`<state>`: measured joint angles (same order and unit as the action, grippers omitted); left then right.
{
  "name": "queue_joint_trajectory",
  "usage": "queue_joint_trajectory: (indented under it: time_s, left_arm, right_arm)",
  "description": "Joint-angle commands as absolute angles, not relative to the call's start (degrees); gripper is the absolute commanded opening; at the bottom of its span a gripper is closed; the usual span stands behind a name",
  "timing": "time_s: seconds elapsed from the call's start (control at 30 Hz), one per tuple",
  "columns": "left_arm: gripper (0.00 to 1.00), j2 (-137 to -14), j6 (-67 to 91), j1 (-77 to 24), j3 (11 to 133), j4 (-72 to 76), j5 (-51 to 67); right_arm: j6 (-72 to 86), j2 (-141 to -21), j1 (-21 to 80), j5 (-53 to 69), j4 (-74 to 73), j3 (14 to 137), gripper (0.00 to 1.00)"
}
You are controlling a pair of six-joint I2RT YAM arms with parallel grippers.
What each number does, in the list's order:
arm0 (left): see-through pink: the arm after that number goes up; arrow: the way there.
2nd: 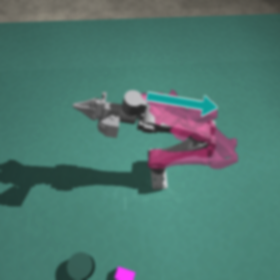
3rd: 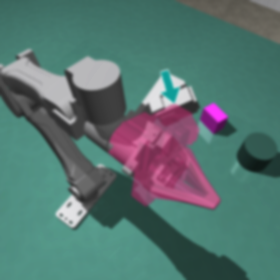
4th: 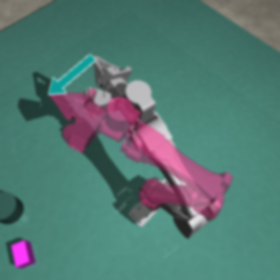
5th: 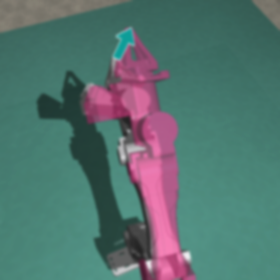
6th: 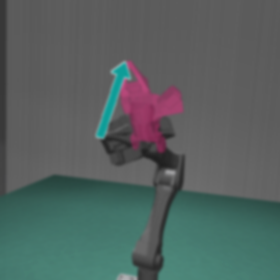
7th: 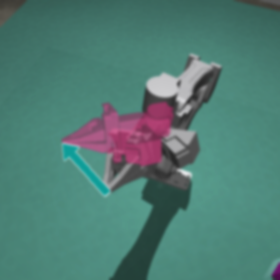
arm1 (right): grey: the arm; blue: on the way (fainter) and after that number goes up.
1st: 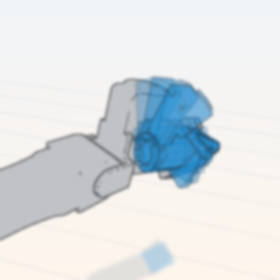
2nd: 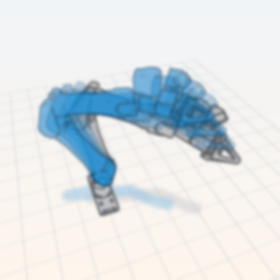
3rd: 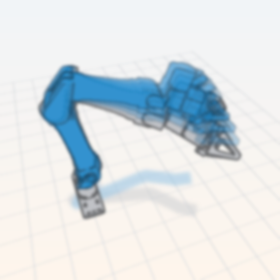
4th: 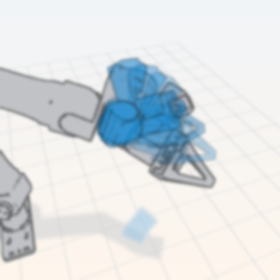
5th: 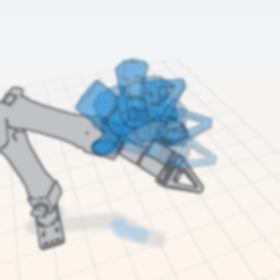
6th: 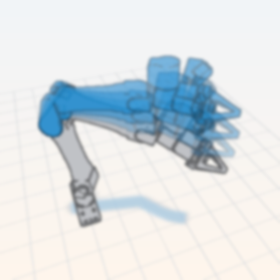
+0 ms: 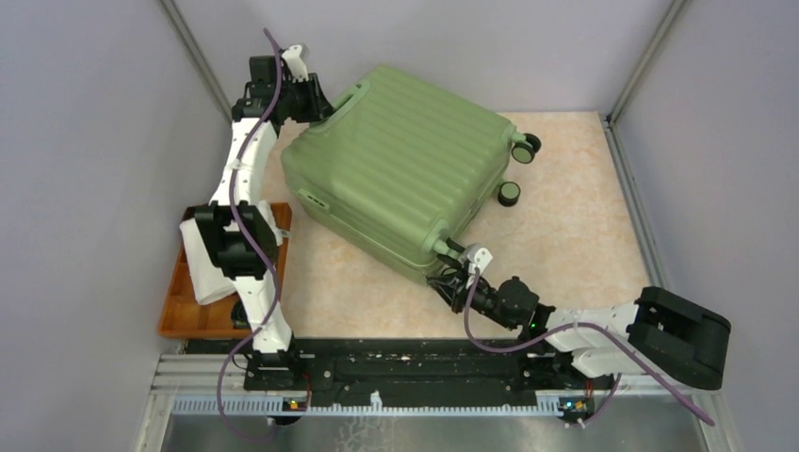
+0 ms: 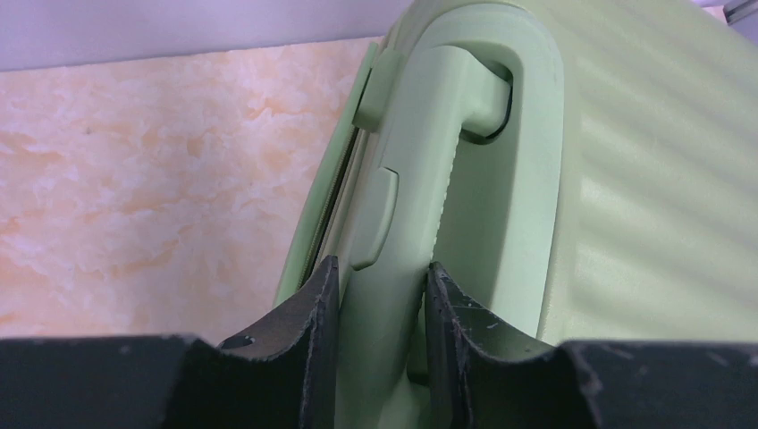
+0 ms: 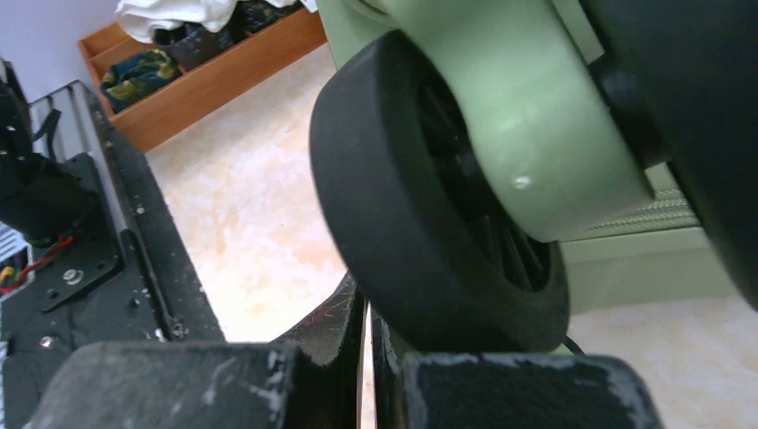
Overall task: Pack the luggage
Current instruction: Zip the luggage at the center of the board.
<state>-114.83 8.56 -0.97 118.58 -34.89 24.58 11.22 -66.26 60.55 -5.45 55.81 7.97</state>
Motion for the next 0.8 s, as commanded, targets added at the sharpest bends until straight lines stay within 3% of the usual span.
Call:
queue_joint_trajectory:
  time_s: [0.0,0.13,0.17,0.2,0.23,0.33,0.5,0.63,0.77]
  left_arm:
    - [0.0,-105.5,18.3,-5.4,118.7,-28.2,31.3]
    - [0.0,-104.9,17.9,-5.4,117.4,-28.6,31.3]
    - [0.0,-104.7,17.8,-5.2,117.3,-28.7,31.3]
    - [0.0,-104.5,17.7,-4.9,117.2,-28.8,31.4]
    - [0.0,-104.4,17.7,-4.5,117.1,-28.9,31.6]
    - [0.0,-104.2,17.7,-2.5,116.6,-29.2,32.4]
    - [0.0,-104.2,15.6,1.4,116.7,-29.3,32.5]
    - [0.0,-102.4,13.5,1.9,114.2,-27.1,31.5]
    - [0.0,-101.2,13.0,1.9,111.5,-26.5,32.6]
  right_arm:
    - [14.9,-71.5,64.7,-0.1,65.0,15.4,0.0]
    - [17.5,-75.6,66.3,-13.7,66.9,17.4,0.0]
    - [19.6,-76.1,66.3,-16.0,67.2,16.8,0.07]
    - [21.8,-75.9,66.4,-18.1,66.5,16.2,0.23]
    - [24.1,-75.0,66.4,-20.4,64.9,15.3,0.32]
    - [28.5,-68.0,65.7,-21.9,53.9,14.1,0.43]
    - [40.5,-52.0,60.3,-21.0,24.1,13.6,0.42]
    - [49.6,-42.8,50.9,-20.0,2.9,13.8,0.23]
    - [47.9,-44.5,38.6,-11.1,5.0,14.8,0.22]
